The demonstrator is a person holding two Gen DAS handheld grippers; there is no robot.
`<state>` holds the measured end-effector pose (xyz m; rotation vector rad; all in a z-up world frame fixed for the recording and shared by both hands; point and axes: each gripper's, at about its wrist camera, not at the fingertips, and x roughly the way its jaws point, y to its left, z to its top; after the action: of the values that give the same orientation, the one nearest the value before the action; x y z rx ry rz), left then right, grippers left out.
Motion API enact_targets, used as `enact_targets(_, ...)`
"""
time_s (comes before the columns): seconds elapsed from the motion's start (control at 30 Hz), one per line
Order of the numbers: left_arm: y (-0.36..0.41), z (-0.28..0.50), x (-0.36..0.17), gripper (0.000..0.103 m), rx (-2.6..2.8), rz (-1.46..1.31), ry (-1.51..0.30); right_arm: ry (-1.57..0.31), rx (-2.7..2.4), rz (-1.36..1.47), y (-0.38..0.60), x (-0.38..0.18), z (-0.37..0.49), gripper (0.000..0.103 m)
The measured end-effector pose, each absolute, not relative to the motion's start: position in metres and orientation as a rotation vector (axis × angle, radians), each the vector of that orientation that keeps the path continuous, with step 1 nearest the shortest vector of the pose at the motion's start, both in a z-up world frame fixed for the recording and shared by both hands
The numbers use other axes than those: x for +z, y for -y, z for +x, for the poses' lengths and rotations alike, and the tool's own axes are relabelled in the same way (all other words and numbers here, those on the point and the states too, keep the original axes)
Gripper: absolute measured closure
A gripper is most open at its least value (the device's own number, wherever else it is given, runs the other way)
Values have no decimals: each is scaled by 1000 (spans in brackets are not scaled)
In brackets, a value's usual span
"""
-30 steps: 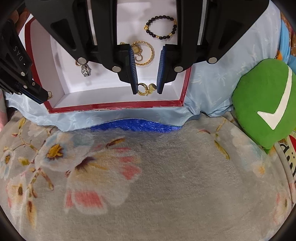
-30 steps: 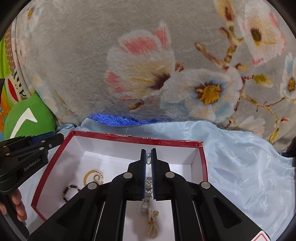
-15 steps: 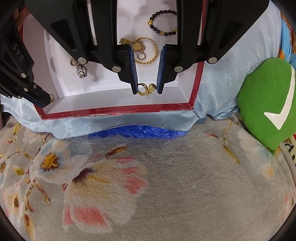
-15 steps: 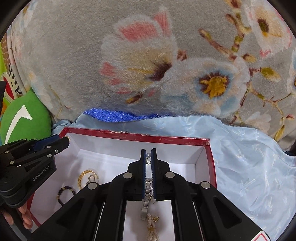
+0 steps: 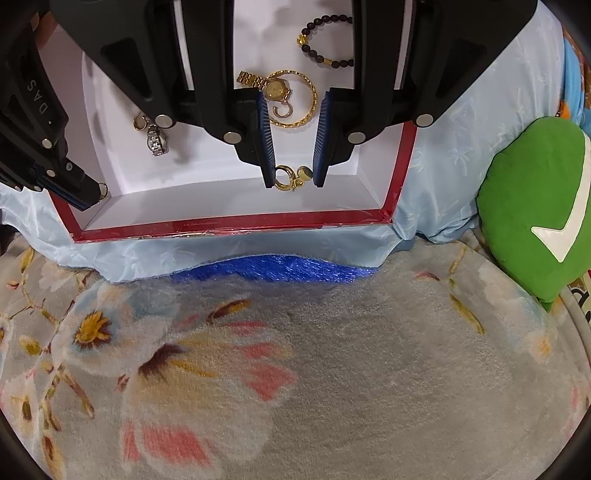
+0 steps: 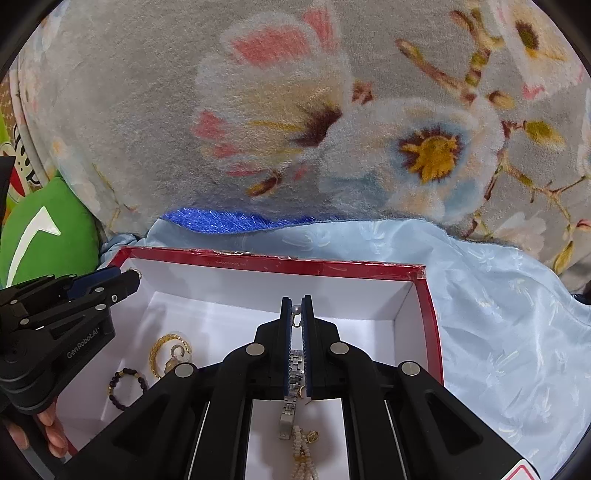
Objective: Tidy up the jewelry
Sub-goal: 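Lower the drop earrings and open both tools inside the box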
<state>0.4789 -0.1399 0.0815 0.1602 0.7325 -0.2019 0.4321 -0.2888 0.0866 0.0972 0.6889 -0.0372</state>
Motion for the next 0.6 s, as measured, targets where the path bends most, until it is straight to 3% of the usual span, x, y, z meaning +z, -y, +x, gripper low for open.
enact_targets(0.57, 141, 493, 62, 82, -186, 144, -785, -716, -31, 98, 289, 81, 437, 97)
enact_targets(0.6, 141, 493, 62, 74, -175, 144, -785, -713, -34, 99, 289, 81, 437, 97)
